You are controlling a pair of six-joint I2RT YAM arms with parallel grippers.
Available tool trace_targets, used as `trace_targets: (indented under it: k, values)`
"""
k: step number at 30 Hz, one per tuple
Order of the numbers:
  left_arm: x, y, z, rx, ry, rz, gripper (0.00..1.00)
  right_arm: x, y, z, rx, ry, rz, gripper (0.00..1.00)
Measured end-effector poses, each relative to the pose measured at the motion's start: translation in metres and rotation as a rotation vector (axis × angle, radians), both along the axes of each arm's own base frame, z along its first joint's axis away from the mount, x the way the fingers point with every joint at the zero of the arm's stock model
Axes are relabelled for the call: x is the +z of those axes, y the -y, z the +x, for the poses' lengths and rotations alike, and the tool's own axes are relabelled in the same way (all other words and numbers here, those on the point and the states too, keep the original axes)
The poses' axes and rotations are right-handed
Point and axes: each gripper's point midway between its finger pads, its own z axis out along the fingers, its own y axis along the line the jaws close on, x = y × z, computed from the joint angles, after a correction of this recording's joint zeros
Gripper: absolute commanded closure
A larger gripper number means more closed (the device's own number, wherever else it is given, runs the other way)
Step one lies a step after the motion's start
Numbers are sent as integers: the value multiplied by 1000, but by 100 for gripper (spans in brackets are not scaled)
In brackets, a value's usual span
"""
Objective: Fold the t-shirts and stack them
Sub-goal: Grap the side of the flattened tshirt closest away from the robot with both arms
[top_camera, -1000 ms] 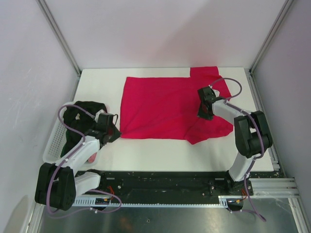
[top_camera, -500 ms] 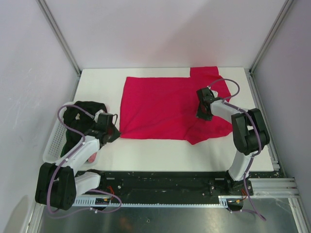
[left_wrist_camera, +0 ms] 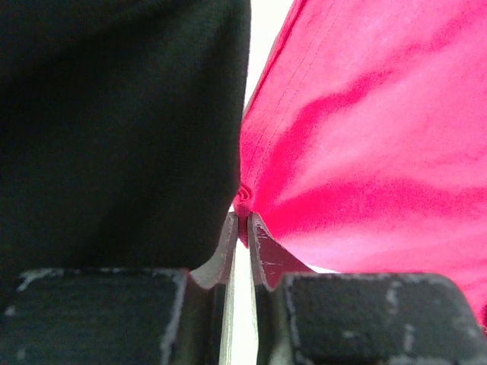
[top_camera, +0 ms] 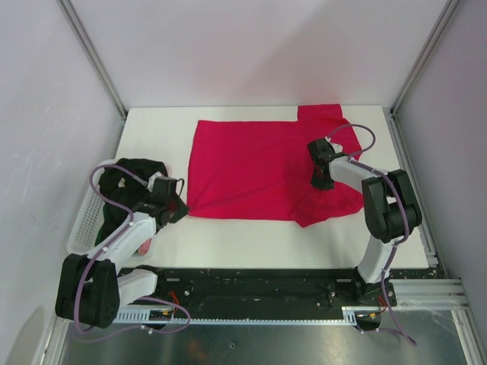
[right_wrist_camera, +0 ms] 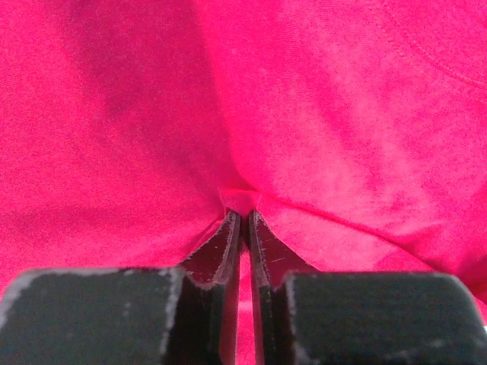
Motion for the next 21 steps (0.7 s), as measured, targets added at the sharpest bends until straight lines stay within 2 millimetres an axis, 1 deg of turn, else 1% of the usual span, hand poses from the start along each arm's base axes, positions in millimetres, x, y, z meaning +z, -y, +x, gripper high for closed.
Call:
trace_targets:
  k: [2,5,12,17,21]
  values:
    - [0,0,0,3,0,-2,89,2,3,-2,-5,-5,-9,97]
    - [0,0,1,7,2,-4,89,8,9,-4,-15,-4,-13,98]
    - [-4,-2,-1,12,1,-4,91,35,26,-9,-57,28,-17,100]
    - [-8,-4,-3,25,-6,-2,91,64,42,-17,-95,82,10,100]
    - [-9,-4,-4,33,-10,-6,91,92,61,-37,-151,127,62,100]
